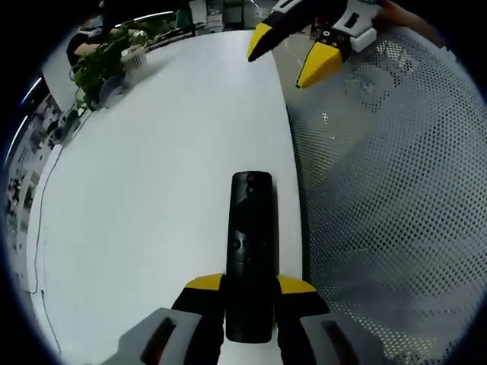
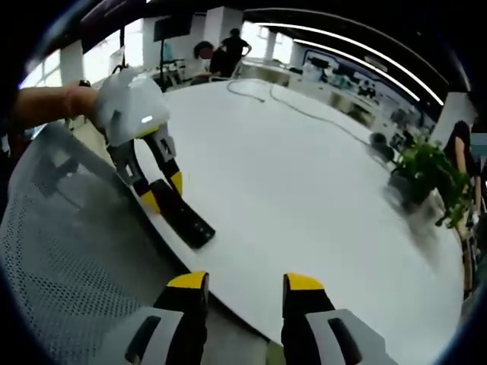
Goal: Press the specified remote control buttons in sequence, fully releasing each button before pressing the next.
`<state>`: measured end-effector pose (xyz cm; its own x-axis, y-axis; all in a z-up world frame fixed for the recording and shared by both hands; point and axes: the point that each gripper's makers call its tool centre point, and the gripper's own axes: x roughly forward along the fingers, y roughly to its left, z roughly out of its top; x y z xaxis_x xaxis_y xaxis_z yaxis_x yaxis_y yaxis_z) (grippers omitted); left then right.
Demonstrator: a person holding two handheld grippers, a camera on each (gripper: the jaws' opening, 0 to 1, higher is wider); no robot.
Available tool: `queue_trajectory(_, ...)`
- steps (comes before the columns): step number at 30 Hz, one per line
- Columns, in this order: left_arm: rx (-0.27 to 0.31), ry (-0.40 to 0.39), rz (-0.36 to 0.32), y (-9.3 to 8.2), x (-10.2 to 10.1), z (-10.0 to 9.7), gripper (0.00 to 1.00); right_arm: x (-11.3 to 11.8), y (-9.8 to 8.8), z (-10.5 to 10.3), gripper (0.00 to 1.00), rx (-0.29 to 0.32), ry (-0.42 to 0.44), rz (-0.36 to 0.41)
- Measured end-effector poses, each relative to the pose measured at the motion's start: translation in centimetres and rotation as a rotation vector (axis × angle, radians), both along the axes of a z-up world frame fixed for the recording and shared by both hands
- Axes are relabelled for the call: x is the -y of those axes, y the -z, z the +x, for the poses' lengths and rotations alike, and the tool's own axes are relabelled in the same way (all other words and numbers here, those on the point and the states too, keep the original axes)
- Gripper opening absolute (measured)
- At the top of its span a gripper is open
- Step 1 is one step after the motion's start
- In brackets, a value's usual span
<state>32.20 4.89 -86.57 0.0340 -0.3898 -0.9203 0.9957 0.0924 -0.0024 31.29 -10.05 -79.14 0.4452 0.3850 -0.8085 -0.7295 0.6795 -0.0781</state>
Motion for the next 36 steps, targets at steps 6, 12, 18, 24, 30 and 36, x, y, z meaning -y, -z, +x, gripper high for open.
queue_trajectory(6, 0.013, -0.002, -0.049, -0.1, -0.2, -0.1, 0.25, -0.9, 0.3, -1.0, 0.26, -0.074, -0.031, 0.029)
queue_trajectory(12, 0.018, 0.003, -0.129, -0.1, -0.2, -0.1, 0.25, -2.8, 0.4, -2.3, 0.16, -0.164, -0.14, 0.052)
queue_trajectory(18, 0.012, 0.002, -0.188, -0.2, -0.2, -0.1, 0.25, -4.5, 1.2, -1.8, 0.06, -0.203, -0.251, 0.025)
queue_trajectory(24, 0.012, 0.009, -0.197, -0.2, -0.1, -0.1, 0.25, -6.2, 2.4, -0.7, 0.0, -0.239, -0.315, 0.037)
queue_trajectory(30, 0.009, 0.002, -0.214, -0.2, -0.1, -0.1, 0.25, -7.4, 4.2, 0.4, 0.0, -0.262, -0.348, 0.021)
queue_trajectory(36, 0.008, -0.002, -0.222, -0.2, -0.1, 0.0, 0.25, -8.0, 5.3, 1.0, 0.0, -0.271, -0.378, 0.002)
